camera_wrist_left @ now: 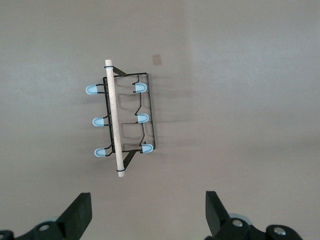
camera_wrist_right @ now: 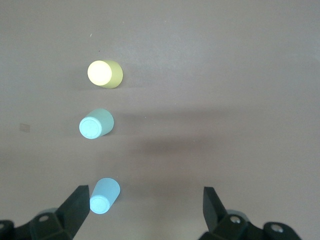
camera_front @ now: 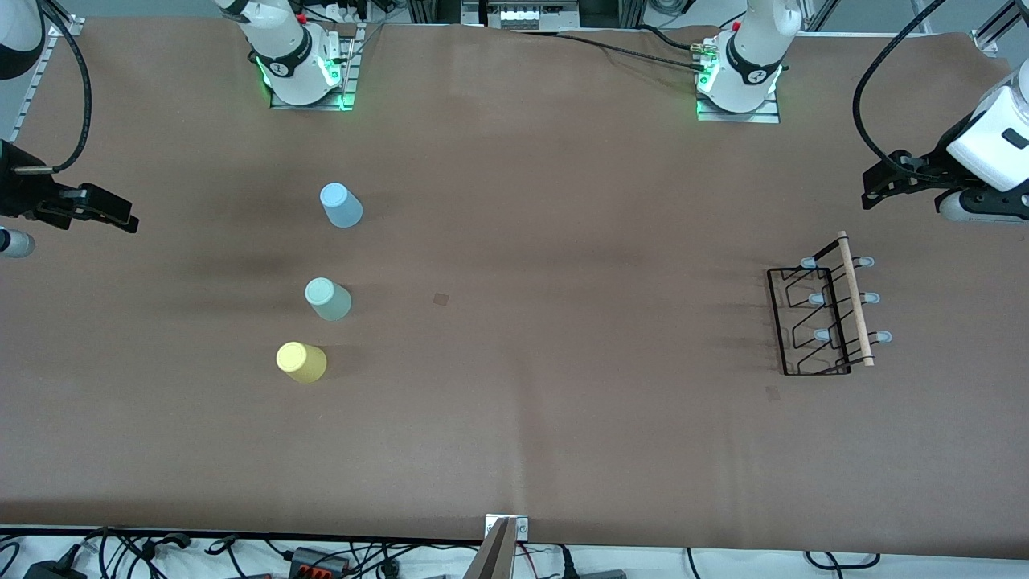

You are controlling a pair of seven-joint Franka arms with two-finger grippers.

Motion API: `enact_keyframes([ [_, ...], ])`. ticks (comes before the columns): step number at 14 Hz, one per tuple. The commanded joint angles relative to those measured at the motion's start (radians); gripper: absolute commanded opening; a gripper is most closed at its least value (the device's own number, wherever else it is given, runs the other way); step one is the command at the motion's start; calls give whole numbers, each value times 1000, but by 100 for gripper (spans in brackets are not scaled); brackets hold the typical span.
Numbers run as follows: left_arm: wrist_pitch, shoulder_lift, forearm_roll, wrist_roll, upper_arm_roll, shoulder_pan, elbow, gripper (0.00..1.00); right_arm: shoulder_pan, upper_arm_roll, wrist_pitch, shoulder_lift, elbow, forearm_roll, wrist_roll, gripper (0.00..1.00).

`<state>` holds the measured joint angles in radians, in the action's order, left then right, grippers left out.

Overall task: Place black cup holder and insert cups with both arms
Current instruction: 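Move the right gripper out toward the row of cups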

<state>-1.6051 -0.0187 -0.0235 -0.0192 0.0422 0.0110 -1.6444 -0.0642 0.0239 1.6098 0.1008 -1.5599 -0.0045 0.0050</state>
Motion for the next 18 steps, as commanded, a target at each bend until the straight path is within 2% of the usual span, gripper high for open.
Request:
enact_keyframes([
  [1, 8, -9, 24, -16, -2, 0, 6, 100, -5, 1, 16, -26, -29, 15, 6, 100],
  [10, 7, -9, 24, -18, -2, 0, 6, 100, -5, 1, 9, -18, -37, 20, -14, 100],
  [15, 4, -7, 24, -19, -2, 1, 6, 100, 3, 5, 7, 5, -91, 17, -16, 100],
  [18, 4, -7, 24, -19, -2, 1, 6, 100, 41, 8, 77, 10, -160, 20, -13, 100],
])
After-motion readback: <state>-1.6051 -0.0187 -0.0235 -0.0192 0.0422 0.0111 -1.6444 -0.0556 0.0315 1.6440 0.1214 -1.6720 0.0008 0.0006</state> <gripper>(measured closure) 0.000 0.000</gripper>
